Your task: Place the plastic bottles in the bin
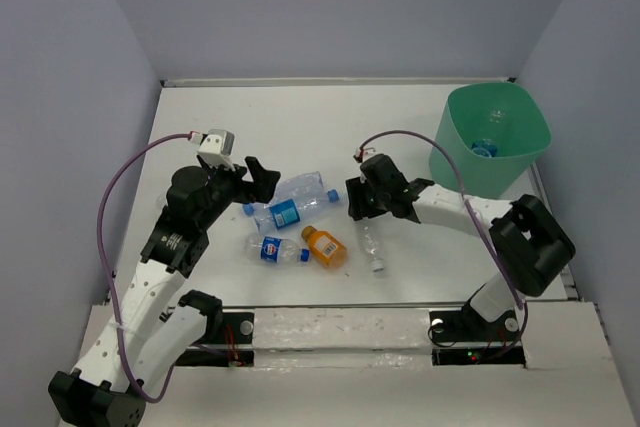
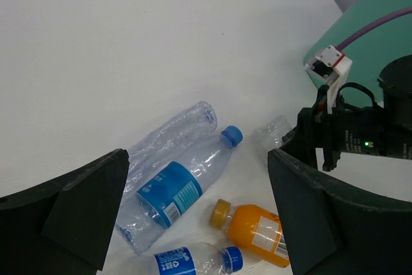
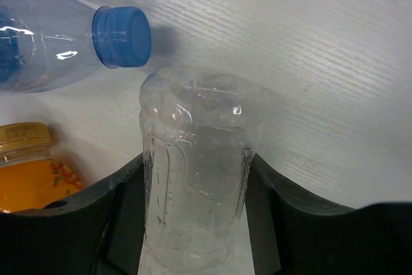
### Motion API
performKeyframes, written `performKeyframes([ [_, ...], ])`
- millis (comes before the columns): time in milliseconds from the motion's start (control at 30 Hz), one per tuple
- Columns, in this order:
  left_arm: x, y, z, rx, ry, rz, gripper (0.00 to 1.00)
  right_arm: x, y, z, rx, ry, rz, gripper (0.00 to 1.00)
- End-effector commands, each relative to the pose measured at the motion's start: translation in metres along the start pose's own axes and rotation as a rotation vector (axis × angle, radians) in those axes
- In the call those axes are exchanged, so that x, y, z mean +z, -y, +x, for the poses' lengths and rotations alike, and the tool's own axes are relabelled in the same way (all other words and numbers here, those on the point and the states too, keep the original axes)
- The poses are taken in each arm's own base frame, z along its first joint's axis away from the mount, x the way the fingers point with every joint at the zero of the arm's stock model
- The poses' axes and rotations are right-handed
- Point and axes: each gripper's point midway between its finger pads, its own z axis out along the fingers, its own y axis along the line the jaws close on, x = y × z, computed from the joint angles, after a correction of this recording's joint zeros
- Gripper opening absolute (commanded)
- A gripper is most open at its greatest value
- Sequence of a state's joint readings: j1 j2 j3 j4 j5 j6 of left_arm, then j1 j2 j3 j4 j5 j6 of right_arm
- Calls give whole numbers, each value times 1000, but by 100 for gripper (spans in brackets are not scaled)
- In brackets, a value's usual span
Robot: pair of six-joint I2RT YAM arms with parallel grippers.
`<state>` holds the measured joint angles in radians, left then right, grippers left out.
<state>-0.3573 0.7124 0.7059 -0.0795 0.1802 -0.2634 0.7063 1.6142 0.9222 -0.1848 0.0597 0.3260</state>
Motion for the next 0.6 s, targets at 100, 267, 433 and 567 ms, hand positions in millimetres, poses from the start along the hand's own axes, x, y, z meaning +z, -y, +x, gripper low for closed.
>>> performKeyframes([
  [100, -3, 1, -28, -34, 77, -30, 99, -95, 8, -100, 4, 335, 89, 47],
  [267, 1, 17, -23, -132, 54, 49, 99, -226, 37, -207, 68, 755, 281, 43],
  [433, -9, 15, -10, -230, -13, 4, 99, -365, 119, -279, 185, 1119, 545, 41],
  [567, -27, 6, 5, -382, -36, -85, 99, -394, 191, -278, 254, 1132, 852, 41],
])
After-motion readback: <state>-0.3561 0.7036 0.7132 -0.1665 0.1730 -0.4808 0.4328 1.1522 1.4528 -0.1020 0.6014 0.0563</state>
